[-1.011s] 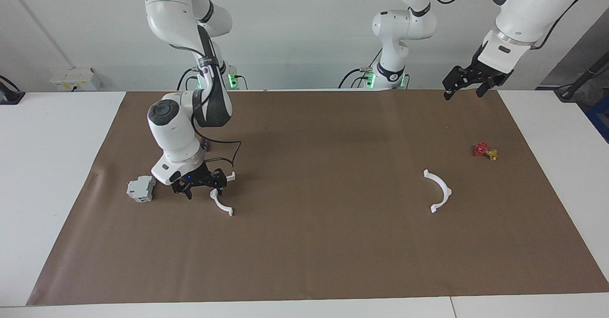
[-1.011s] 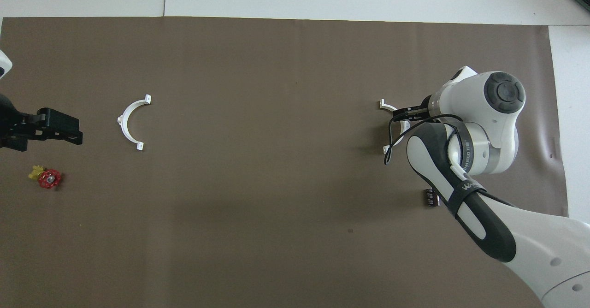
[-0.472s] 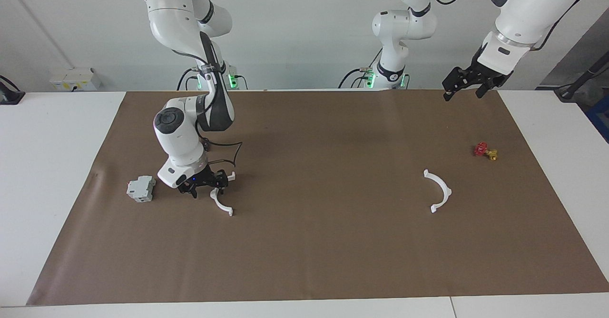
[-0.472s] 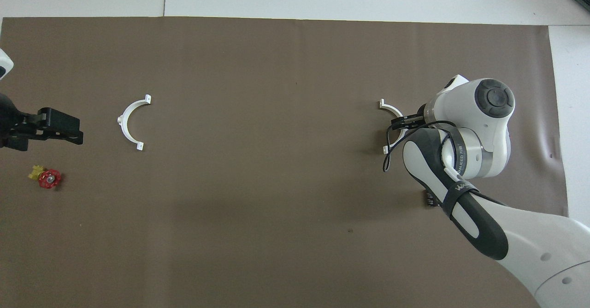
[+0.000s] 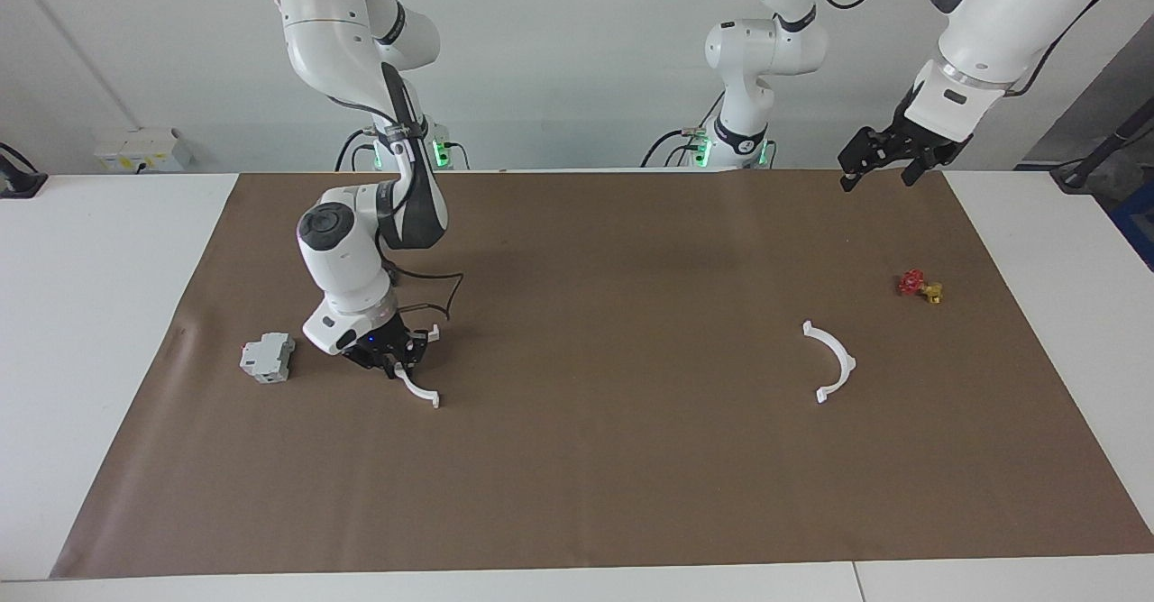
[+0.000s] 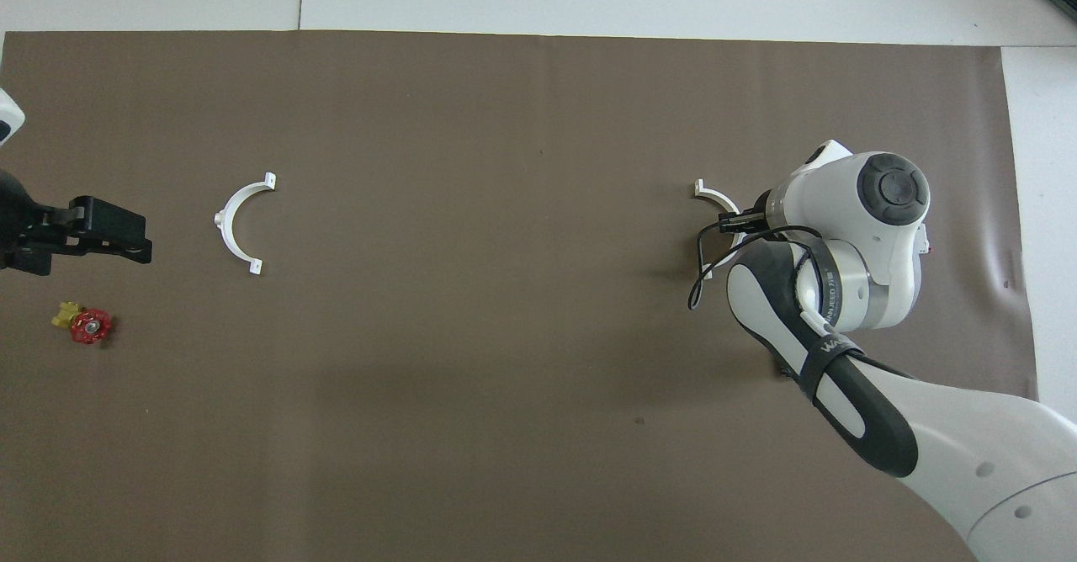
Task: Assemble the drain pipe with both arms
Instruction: 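Reach the right gripper to the white half-ring nearer it and grasp it, then carry the white half-ring with the right gripper toward the table centre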
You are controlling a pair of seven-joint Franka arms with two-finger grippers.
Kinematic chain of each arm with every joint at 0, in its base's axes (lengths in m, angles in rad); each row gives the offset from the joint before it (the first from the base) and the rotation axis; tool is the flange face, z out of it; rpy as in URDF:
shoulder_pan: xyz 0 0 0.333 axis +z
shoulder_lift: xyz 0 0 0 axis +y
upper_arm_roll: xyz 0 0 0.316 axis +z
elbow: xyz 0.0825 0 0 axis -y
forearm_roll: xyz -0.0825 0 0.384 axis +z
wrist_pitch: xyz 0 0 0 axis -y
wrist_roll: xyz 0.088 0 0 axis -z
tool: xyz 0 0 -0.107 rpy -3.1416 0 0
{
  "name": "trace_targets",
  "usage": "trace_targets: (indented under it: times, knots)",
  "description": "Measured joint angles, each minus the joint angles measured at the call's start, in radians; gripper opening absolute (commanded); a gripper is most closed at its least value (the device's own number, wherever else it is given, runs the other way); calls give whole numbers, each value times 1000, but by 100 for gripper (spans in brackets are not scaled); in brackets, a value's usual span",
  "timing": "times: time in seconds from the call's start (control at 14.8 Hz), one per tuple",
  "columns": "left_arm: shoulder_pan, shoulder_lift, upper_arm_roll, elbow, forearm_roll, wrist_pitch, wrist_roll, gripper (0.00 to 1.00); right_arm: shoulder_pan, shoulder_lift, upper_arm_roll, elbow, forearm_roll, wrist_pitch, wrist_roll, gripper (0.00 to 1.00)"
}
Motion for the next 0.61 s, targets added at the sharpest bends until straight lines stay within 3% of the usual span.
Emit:
trace_targets:
  times: [0.4,0.61]
  knots:
    - [0,1,0,0,0,1,0,100,29,-13,10,141,0,-170,110,0]
    - [0,3,0,0,0,1,0,100,109,-19,12,230,0,-242,266,0]
